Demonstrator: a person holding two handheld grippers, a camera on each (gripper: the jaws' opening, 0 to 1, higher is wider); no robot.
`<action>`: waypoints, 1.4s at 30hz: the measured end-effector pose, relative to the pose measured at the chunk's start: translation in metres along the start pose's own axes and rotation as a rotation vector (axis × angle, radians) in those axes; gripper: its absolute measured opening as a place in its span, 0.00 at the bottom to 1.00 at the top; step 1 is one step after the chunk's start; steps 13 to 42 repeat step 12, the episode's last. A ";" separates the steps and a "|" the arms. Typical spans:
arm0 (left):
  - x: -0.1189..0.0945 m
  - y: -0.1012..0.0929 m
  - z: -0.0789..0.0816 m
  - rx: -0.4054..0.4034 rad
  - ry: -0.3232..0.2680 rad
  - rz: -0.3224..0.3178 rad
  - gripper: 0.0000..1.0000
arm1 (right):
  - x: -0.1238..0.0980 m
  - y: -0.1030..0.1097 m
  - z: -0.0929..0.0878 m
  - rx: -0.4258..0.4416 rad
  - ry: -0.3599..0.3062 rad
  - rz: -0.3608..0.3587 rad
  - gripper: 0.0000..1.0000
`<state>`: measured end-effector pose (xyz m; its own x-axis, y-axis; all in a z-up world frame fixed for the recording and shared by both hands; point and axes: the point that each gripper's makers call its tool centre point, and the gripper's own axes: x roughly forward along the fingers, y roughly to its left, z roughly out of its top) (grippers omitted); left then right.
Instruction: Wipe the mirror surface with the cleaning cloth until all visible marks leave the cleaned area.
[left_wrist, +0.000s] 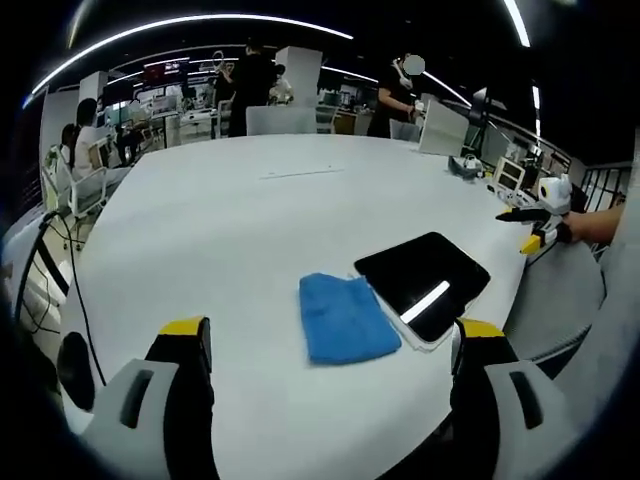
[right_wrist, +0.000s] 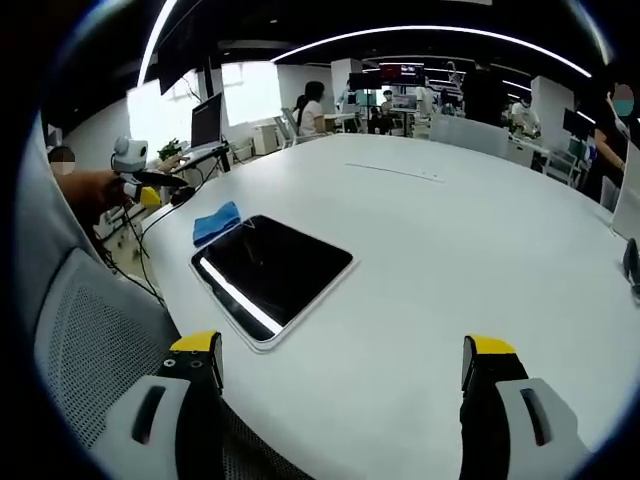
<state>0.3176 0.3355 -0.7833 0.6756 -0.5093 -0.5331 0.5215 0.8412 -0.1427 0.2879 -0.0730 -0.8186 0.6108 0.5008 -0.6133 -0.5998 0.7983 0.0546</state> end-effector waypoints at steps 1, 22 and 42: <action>0.000 0.000 0.001 0.001 -0.003 0.003 0.99 | 0.000 0.000 0.000 -0.003 0.002 -0.002 0.99; -0.002 0.005 0.004 -0.008 -0.026 0.019 0.99 | 0.000 -0.001 -0.002 0.000 0.009 -0.008 0.99; -0.002 0.005 0.004 -0.008 -0.026 0.019 0.99 | 0.000 -0.001 -0.002 0.000 0.009 -0.008 0.99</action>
